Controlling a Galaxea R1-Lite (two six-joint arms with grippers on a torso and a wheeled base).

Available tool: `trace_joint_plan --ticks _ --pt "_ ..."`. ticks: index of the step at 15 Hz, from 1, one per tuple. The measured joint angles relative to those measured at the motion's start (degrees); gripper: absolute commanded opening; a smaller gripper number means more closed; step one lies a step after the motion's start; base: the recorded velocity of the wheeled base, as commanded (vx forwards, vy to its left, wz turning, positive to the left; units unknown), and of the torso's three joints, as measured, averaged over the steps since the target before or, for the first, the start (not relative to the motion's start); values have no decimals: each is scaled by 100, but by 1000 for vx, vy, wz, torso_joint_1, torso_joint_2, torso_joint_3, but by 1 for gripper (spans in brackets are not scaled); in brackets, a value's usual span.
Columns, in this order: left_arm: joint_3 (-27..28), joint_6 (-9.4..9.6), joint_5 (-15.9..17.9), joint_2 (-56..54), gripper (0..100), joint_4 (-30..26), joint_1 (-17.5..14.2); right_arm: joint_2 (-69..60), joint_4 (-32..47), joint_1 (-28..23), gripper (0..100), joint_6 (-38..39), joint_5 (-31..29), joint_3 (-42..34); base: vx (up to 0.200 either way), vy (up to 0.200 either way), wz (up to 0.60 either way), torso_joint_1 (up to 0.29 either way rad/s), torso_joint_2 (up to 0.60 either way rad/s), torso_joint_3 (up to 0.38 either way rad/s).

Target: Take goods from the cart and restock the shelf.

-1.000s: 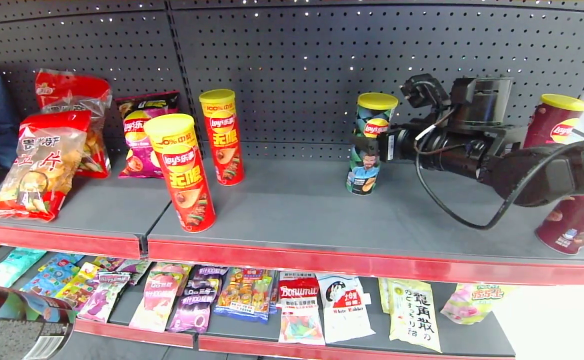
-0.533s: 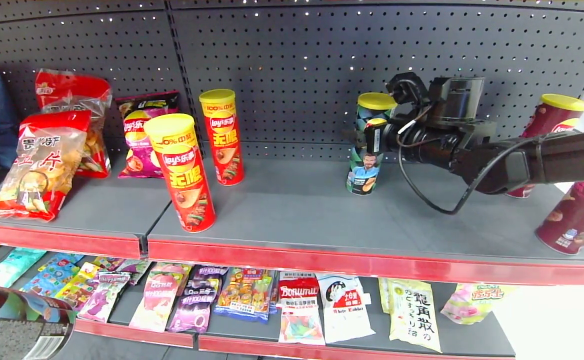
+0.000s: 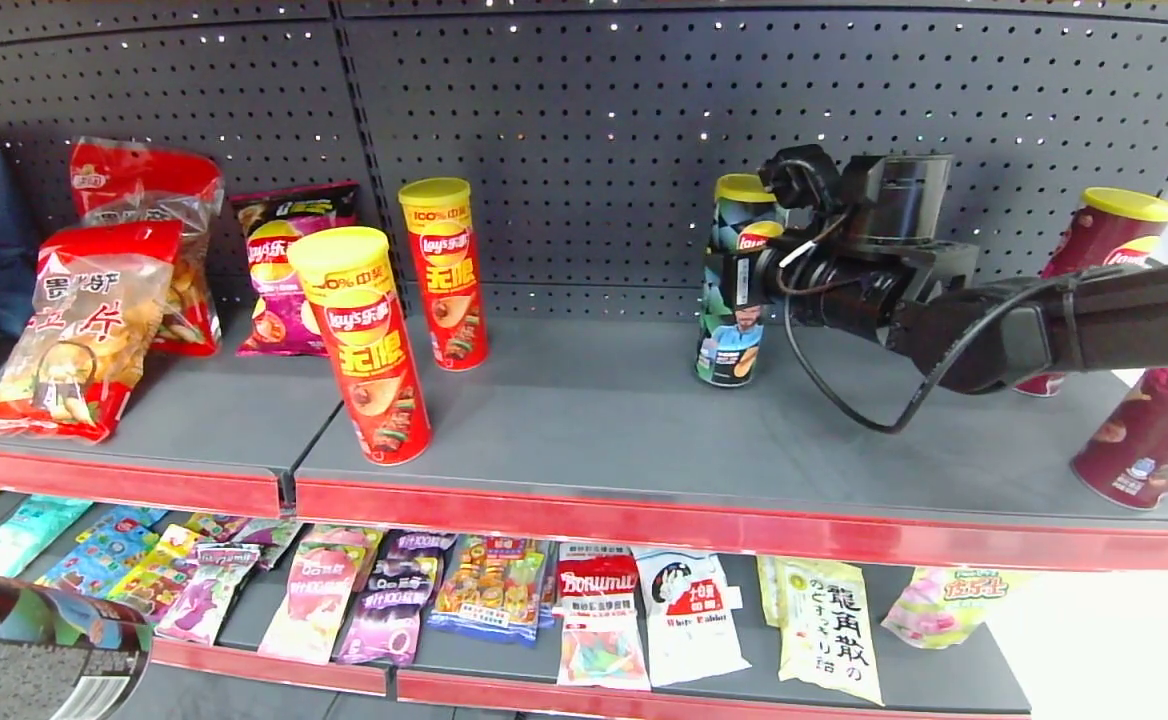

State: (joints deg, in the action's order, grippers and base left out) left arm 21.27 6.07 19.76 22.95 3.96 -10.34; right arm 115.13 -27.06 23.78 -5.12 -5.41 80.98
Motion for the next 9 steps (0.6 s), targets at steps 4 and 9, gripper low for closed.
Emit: trace_joint_plan --ticks 4,9 --pt "0 0 11 0 0 -2 0 -664 -17 568 0 94 -837 -824 0 0 0 0 0 0" --pt "0 0 11 0 0 -2 0 -1362 -151 1193 0 594 -1872 -1693 0 0 0 0 0 0"
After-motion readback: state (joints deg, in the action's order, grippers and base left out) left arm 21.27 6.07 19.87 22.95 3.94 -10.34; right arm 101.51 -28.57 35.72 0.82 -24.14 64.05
